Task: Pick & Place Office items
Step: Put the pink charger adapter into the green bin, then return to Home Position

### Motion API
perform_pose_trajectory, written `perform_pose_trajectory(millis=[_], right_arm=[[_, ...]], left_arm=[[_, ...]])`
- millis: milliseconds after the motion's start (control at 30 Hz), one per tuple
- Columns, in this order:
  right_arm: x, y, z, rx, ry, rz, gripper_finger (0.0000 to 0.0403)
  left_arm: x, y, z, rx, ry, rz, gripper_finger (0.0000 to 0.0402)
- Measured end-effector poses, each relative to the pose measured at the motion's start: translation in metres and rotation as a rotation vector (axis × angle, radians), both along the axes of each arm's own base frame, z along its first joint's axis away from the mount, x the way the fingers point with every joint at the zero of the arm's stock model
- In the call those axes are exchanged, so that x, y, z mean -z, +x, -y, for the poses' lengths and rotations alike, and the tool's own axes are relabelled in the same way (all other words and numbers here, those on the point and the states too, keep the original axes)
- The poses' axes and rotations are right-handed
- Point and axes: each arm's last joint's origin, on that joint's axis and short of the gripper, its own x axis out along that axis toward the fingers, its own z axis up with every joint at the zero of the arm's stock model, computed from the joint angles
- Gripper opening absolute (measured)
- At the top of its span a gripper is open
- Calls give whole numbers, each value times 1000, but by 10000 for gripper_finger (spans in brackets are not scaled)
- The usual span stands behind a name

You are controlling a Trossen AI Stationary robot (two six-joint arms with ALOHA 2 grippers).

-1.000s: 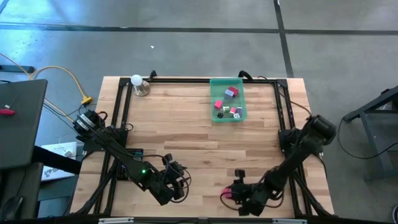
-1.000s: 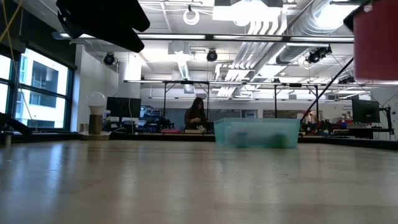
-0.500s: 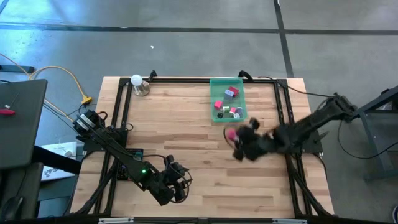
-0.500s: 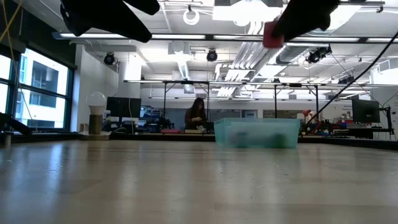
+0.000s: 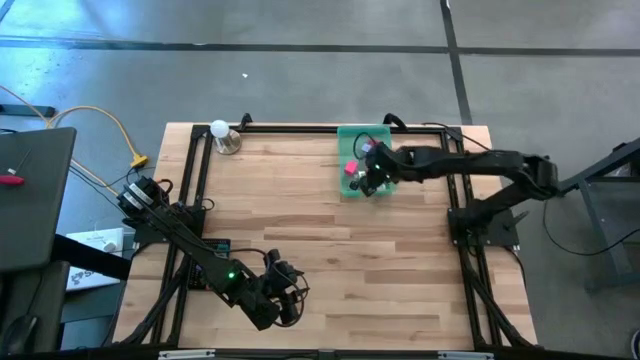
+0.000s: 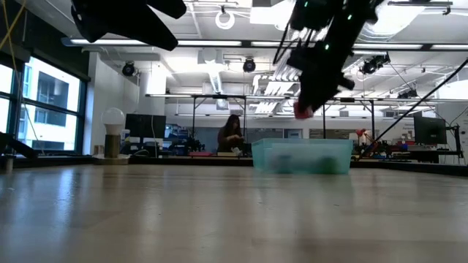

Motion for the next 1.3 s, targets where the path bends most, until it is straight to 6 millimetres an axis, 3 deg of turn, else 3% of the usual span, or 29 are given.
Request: perform_pose_trajectory(millis=[367,600,800,1033,1133,1300], right_arm=[[61,26,31,5,99,-127,141],[63,26,38,32,126,-102,235],[63,28,31,-100,186,-102,273],[37,12,21,-143,150,-120,281],[13,0,14,-112,89,-72,281],[-33,-22,-19,-116,56,112,282]], left_arm=[[1,0,1,62,25,-31,201],[1,0,1,65,23,-33,201],[1,0,1,65,23,-33,201],[1,2,-2,55,22,-33,201],[1,4,-4,50,28,-35,201],[1,6,-7,57,53,-40,201]])
